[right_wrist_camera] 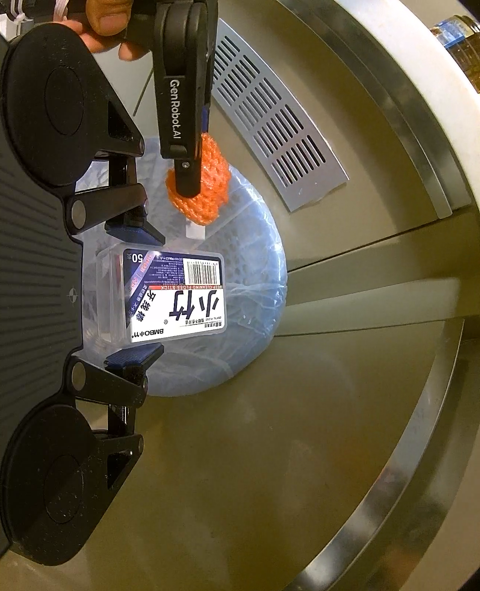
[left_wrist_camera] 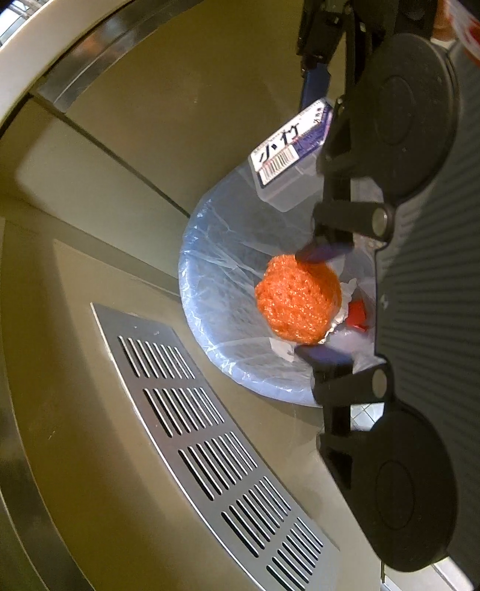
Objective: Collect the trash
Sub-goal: 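Open the left tool to drop the orange net while the right tool drops the toothpick box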
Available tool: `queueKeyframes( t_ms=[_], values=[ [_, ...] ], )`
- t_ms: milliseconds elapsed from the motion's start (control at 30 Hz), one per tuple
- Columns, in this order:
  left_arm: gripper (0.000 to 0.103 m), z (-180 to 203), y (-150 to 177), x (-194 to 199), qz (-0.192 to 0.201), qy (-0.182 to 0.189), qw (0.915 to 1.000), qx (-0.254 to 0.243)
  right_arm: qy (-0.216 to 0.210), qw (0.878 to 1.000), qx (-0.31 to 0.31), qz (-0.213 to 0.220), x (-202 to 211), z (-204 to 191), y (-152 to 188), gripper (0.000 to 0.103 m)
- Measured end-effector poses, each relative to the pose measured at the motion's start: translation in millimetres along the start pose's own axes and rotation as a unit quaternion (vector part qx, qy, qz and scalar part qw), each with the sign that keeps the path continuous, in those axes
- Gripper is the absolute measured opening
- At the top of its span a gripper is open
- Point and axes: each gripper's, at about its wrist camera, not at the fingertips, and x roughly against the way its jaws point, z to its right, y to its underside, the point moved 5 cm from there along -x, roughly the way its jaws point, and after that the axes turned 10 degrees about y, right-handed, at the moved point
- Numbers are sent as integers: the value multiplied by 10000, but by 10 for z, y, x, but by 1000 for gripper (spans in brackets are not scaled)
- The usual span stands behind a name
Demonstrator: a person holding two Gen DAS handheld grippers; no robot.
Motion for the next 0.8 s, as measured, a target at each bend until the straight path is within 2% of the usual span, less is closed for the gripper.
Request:
queueKeyframes(
  t_ms=[800],
  values=[
    [49, -80, 110, 245, 159, -184, 9995, 185, -68, 10000, -2, 45, -22, -80, -57, 56]
  ],
)
